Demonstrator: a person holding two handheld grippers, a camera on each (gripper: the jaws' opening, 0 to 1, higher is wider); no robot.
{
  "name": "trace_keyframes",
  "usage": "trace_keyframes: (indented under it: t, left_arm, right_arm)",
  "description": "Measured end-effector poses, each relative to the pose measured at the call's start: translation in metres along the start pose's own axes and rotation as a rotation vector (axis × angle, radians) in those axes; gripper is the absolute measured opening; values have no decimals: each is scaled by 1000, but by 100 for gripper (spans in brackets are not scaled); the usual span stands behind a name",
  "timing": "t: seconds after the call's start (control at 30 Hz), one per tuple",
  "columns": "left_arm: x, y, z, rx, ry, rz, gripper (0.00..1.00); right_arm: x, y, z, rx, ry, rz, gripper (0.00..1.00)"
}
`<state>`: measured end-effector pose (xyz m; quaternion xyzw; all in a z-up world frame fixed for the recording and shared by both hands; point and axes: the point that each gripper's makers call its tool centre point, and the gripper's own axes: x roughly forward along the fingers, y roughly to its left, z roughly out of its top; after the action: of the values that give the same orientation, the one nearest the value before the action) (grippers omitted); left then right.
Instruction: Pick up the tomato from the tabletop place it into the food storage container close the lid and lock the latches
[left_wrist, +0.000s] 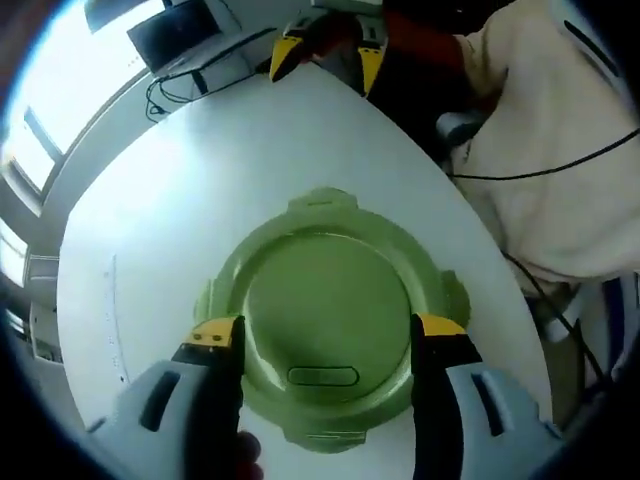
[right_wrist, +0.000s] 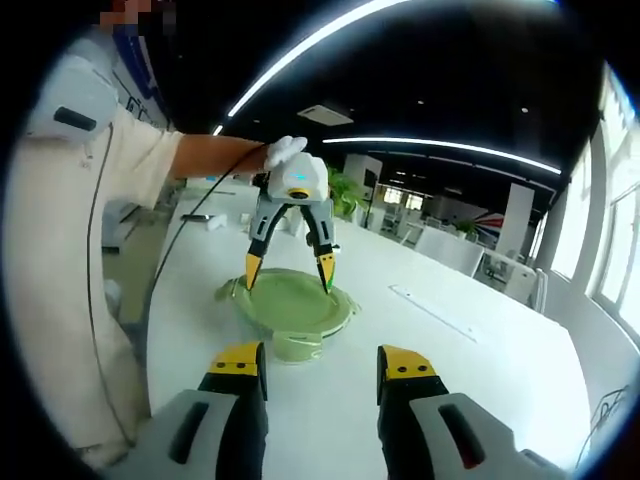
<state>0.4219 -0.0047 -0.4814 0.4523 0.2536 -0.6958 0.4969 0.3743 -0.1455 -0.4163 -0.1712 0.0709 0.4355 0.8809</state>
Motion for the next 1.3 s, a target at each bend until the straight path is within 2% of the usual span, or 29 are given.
trace_keyframes:
  t: [0.33, 0.63, 1.0, 1.17, 1.2, 1.3]
  left_arm:
    - [3, 4, -2, -14, 14, -8, 69]
    - [6, 10, -3, -20, 24, -19, 70]
    - [8, 10, -5, -43, 43, -40, 69]
    - [9, 10, -7, -68, 48, -51, 70]
    - [9, 11, -9, -95, 66, -53, 71]
    - [10, 11, -8, -75, 63, -57, 71]
  right_arm:
    - [-2, -1, 1, -1, -4, -7, 39]
    - [-4, -4, 3, 0, -10, -15, 39]
    - [-5, -3, 3, -2, -9, -14, 39]
    - [-6, -4, 4, -1, -12, -17, 39]
    - [-6, -4, 4, -1, -13, -18, 39]
    - [-8, -5, 4, -3, -11, -22, 39]
